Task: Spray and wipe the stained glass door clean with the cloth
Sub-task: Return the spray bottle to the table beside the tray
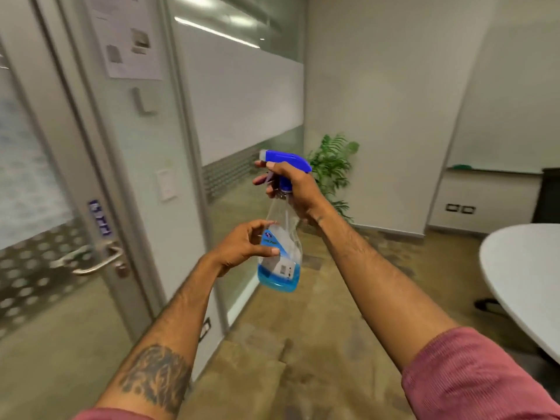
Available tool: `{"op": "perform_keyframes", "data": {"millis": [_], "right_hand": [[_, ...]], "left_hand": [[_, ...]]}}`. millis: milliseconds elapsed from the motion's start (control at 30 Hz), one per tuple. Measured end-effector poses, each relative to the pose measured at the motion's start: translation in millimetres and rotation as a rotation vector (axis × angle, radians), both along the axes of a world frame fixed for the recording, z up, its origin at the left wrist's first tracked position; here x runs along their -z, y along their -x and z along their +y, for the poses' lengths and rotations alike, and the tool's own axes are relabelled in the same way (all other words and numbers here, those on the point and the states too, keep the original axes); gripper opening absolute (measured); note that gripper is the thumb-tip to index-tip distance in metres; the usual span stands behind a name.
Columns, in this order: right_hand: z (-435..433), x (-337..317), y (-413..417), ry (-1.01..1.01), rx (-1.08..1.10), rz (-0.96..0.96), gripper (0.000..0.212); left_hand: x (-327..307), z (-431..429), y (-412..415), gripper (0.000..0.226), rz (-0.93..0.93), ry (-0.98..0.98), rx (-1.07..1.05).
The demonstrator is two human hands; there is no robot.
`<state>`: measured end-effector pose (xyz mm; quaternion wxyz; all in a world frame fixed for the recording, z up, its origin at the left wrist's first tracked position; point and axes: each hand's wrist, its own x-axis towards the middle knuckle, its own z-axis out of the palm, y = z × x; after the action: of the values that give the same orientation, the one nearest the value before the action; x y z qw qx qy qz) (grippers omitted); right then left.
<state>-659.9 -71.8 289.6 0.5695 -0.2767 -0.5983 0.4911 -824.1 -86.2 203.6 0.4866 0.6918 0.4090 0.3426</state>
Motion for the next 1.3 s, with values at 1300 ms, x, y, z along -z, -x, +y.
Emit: {"op": "perform_keyframes", "data": {"millis": [1300], "right_hand": [[-95, 104, -645, 0.392, 1.426, -0.34, 0.041]], "left_hand": [[84, 90, -752, 0.04, 0.184, -0.204, 1.104]]}}
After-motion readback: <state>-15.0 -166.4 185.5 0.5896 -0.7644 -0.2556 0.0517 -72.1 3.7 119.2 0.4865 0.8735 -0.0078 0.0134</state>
